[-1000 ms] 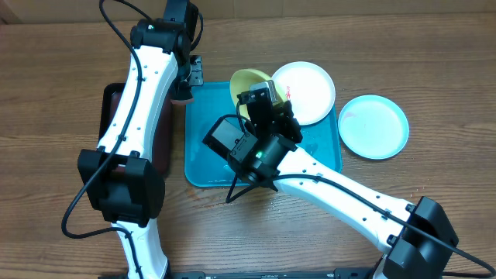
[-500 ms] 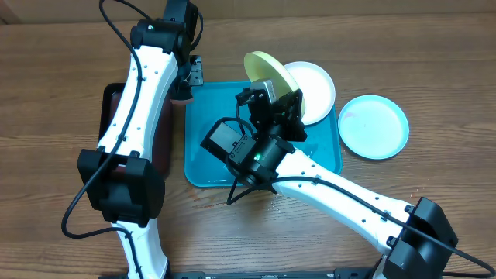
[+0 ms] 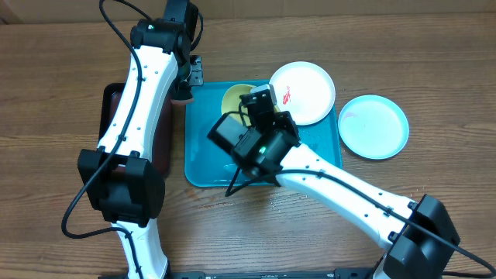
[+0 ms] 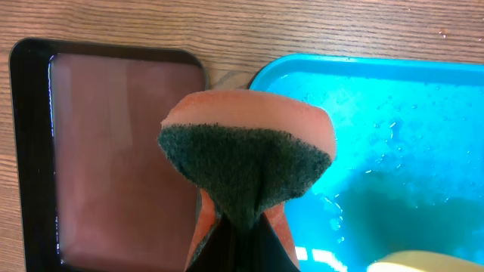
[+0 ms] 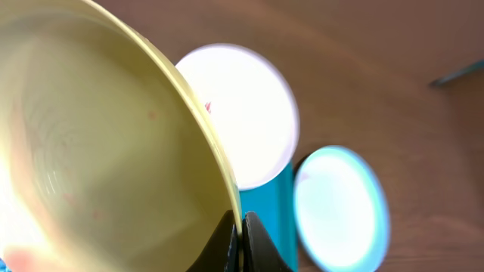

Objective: Clean dirty plates on tray and stack at the side
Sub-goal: 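Lift the yellow plate with right gripper toward the right side, then lower the yellow plate onto the light blue plate and release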

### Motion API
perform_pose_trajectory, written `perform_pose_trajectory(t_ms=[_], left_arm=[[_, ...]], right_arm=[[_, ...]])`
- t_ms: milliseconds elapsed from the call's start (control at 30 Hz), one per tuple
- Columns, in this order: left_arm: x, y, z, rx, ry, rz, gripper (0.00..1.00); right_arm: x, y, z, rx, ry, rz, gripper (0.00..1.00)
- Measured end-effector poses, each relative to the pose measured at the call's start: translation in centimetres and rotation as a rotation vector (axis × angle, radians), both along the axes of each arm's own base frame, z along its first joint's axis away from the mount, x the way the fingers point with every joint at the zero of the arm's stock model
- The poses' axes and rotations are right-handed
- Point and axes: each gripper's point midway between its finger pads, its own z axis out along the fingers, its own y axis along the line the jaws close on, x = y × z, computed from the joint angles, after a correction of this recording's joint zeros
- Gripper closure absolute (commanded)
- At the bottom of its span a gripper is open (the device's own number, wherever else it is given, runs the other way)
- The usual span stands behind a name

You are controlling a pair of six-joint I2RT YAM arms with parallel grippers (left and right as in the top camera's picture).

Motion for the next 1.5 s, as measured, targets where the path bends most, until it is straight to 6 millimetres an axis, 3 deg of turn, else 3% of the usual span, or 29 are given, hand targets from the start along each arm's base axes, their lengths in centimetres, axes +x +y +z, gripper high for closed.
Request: perform_pose_trajectory(t_ms=[200, 367, 567, 733, 867, 967, 1133, 1333, 1367, 1433, 1500], left_arm=[[0.0, 0.0, 0.0, 0.000, 0.000, 0.000, 0.96], [0.0, 0.0, 0.0, 0.000, 0.000, 0.000, 0.96], [0.0, 0.0, 0.0, 0.000, 0.000, 0.000, 0.96], [0.1, 0.0, 0.0, -0.001, -0.003, 0.000, 0.96], [0.2, 0.0, 0.0, -0.002, -0.007, 0.000, 0.96], [0.2, 0.0, 0.0, -0.002, -0.008, 0.000, 0.96], [0.2, 0.0, 0.0, -0.002, -0.007, 0.000, 0.96], [0.2, 0.0, 0.0, -0.002, -0.007, 0.000, 0.96], [0.2, 0.0, 0.0, -0.002, -0.008, 0.000, 0.96], [0.2, 0.0, 0.0, -0.002, -0.008, 0.000, 0.96], [0.2, 0.0, 0.0, -0.002, -0.007, 0.000, 0.96]], right_arm=[[1.6, -1.4, -2.5, 0.193, 0.164, -0.048, 0.96], [3.8, -5.4, -4.3, 0.411, 0.320, -0.141, 0.96], [5.9, -13.9, -5.0, 0.627, 0.390, -0.341, 0.96], [6.5, -21.0, -5.1, 0.698, 0.355, -0.508, 0.96], [5.9, -25.7, -5.8, 0.716, 0.330, -0.627, 0.96], [4.5, -28.7, -7.4, 0.724, 0.336, -0.714, 0.96], [1.8, -31.1, -10.4, 0.731, 0.379, -0.813, 0.96], [0.5, -31.8, -12.4, 0.735, 0.394, -0.848, 0.96], [0.5, -31.8, -12.5, 0.736, 0.393, -0.848, 0.90], [0.4, -31.8, -12.6, 0.738, 0.392, -0.854, 0.69], [0.5, -31.8, -12.6, 0.739, 0.390, -0.851, 0.61]])
